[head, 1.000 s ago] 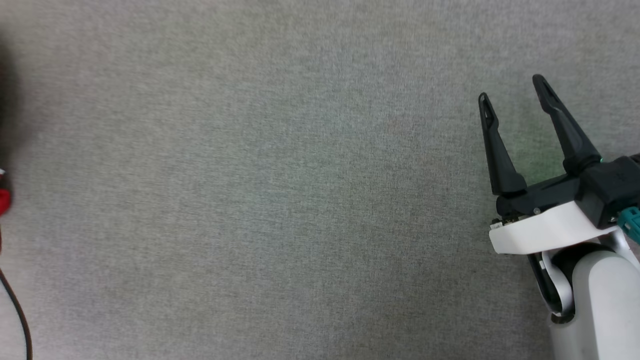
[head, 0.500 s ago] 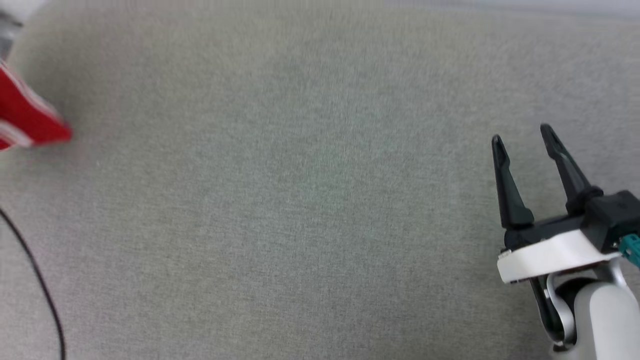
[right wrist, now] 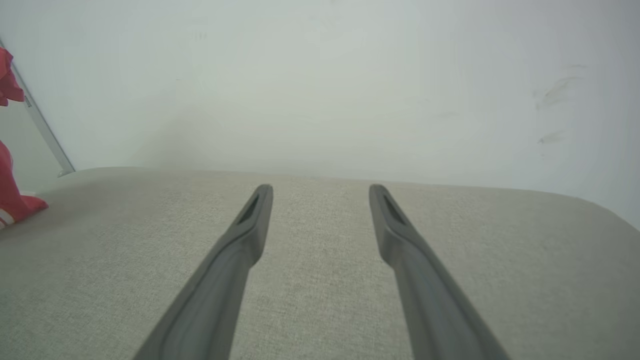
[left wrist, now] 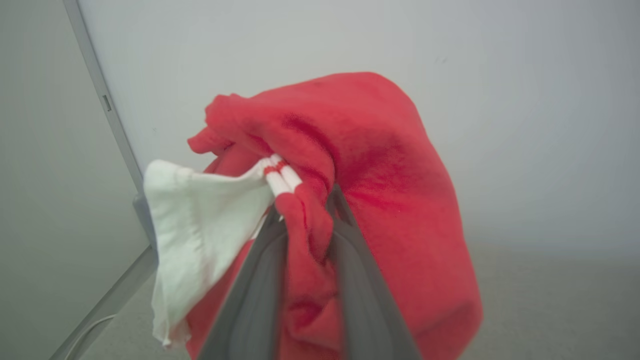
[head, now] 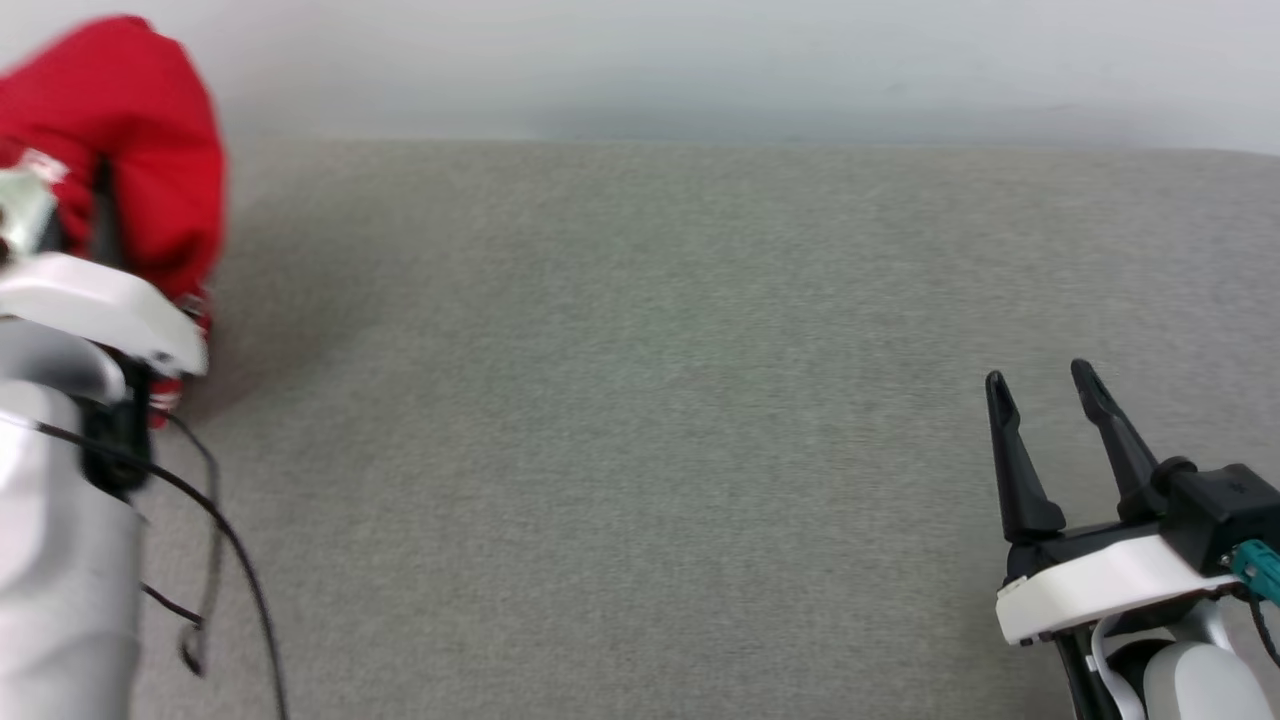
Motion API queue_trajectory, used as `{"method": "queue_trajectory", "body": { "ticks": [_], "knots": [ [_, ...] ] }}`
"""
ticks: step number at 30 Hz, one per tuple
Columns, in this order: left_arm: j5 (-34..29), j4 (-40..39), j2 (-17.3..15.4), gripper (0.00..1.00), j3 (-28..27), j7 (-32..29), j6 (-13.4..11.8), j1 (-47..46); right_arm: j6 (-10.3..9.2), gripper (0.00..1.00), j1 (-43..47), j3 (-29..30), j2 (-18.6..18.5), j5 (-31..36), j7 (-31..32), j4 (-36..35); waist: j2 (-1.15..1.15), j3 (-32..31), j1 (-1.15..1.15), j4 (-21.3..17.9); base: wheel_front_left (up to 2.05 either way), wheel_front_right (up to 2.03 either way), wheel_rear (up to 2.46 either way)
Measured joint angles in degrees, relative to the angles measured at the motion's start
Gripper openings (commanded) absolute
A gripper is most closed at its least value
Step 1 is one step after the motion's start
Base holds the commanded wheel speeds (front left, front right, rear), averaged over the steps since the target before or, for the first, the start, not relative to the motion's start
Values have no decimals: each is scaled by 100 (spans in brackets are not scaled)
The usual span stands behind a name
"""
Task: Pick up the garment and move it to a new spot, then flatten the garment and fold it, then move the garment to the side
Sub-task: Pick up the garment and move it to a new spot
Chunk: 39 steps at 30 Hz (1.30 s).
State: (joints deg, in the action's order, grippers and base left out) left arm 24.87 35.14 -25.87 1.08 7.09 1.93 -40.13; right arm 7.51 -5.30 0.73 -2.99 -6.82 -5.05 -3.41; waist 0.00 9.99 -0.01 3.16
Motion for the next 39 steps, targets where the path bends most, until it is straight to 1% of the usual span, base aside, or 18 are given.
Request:
{"method": "queue_trajectory", "body": {
  "ticks": [5, 9, 13, 16, 19, 20, 21, 22, 26, 30, 31, 32, 33, 35, 36, 37, 39],
  "knots": [
    [7, -1028, 546, 0, 297, -411, -298, 779, 0, 100, 111, -55, 3, -64, -48, 62, 0, -210, 0, -361, 0, 0, 0],
    [7, -1805, 837, 0, 608, -811, -405, 1395, 0, 100, 138, -124, 1, -79, -57, 33, 0, -332, 0, -651, 0, 0, 0],
    [-1, -2372, 1068, 0, 1020, -1192, -394, 1734, 0, 100, 174, -162, 2, -82, -53, 22, 0, -421, 0, -919, 0, 0, 0],
    [-20, -2613, 1269, 0, 1429, -1456, -266, 1874, 0, 100, 181, -168, 3, -96, -49, -1, 0, -443, 0, -1083, 0, 0, 0],
    [-74, -2670, 1446, 0, 1891, -1666, -62, 1878, 0, 100, 181, -157, 1, -131, -49, -37, 0, -365, 0, -1185, 0, 0, 0],
    [-119, -2614, 1600, 0, 2179, -1767, 74, 1876, 0, 100, 173, -162, 1, -154, -53, -52, 0, -268, 1, -1227, 0, 0, 0],
    [-119, -2614, 1600, 0, 2179, -1767, 74, 1876, 0, 100, 173, -162, 1, -154, -53, -52, 0, -268, 1, -1227, 0, 0, 0],
    [-196, -2510, 1727, 0, 2486, -1845, 177, 1860, 0, 100, 145, -179, 2, -180, -79, -58, 0, -156, 0, -1268, 0, 0, 0],
    [-238, -2174, 1938, 0, 3087, -1968, 367, 1860, 0, 100, 67, -210, 3, -243, -132, -31, 0, 70, 1, -1350, 0, 0, 0],
    [-222, -1807, 2023, 0, 3593, -2024, 464, 1915, 0, 100, 28, -231, 3, -301, -204, 55, 0, 209, 1, -1433, 0, 0, 0],
    [-222, -1807, 2023, 0, 3593, -2024, 464, 1915, 0, 100, 28, -231, 3, -301, -204, 55, 0, 209, 1, -1433, 0, 0, 0],
    [-180, -1672, 2057, 0, 3782, -2030, 486, 1972, 0, 100, -1, -224, 2, -325, -226, 93, 0, 234, 1, -1444, 0, 0, 0],
    [-180, -1672, 2057, 0, 3782, -2030, 486, 1972, 0, 100, -1, -224, 2, -325, -226, 93, 0, 234, 1, -1444, 0, 0, 0],
    [-80, -1543, 2082, 0, 4002, -2003, 513, 1996, 0, 100, -25, -202, 3, -323, -248, 152, 1, 203, 1, -1407, 0, 0, 0],
    [-8, -1497, 2082, 29, 4072, -2012, 515, 1995, 0, 100, -21, -191, 3, -321, -248, 164, 1, 180, 1, -1382, 0, 0, 0],
    [27, -1475, 2084, 100, 4147, -1998, 523, 1995, 0, 100, -21, -175, 2, -318, -248, 176, 0, 153, 1, -1353, 0, 0, 0],
    [82, -1477, 2097, 100, 4212, -1838, 546, 1993, 0, 100, -15, -175, 2, -297, -240, 192, 0, 78, 1, -1292, 0, 0, 0]
  ]
}}
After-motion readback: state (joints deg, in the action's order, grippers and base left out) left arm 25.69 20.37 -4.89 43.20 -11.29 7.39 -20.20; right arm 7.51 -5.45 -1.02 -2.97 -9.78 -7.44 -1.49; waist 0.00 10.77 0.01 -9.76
